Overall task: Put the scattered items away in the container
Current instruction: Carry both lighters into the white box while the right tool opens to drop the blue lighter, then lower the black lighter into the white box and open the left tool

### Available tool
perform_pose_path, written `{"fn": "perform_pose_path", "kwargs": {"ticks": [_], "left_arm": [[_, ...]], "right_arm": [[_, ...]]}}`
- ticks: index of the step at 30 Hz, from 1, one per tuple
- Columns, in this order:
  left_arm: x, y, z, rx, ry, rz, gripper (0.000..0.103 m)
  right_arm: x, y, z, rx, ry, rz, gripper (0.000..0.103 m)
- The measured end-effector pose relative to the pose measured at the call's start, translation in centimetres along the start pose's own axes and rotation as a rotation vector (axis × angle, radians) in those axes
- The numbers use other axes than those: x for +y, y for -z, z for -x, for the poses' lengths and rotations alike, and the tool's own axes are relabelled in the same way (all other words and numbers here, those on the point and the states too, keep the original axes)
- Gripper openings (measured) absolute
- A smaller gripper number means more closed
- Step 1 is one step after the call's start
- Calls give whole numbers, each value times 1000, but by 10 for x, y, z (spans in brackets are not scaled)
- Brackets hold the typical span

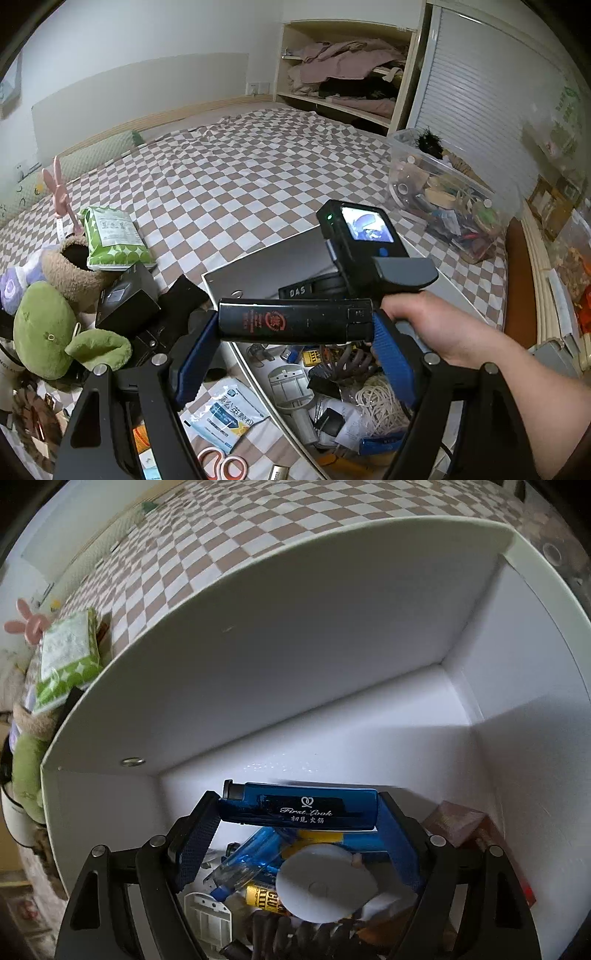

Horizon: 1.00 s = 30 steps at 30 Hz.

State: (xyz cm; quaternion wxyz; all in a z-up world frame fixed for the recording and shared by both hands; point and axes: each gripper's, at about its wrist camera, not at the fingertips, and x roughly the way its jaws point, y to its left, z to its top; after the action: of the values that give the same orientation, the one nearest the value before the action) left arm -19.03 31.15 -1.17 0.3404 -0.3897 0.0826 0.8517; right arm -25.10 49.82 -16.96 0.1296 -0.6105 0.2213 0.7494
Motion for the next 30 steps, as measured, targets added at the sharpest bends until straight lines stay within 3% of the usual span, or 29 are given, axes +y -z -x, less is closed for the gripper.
{"fn": "perform_pose_path", "kwargs": {"ticks": [6,16,21,28,30], "left_arm": [[-2,1,2,-2,4,0,81],[-1,1,3,-5,6,9,81],[2,1,1,0,13,23,81],[-9,4,-11,27,25,10,81],[-14,4,-19,42,31,9,81]], "right_arm": [[7,9,-5,13,66,61,84],[-7,19,7,-11,77,77,84],[-19,20,37,-98,53,65,84],[-62,28,92,-224,-93,-50,84],[-57,22,93,-239,-134,-83,84]]}}
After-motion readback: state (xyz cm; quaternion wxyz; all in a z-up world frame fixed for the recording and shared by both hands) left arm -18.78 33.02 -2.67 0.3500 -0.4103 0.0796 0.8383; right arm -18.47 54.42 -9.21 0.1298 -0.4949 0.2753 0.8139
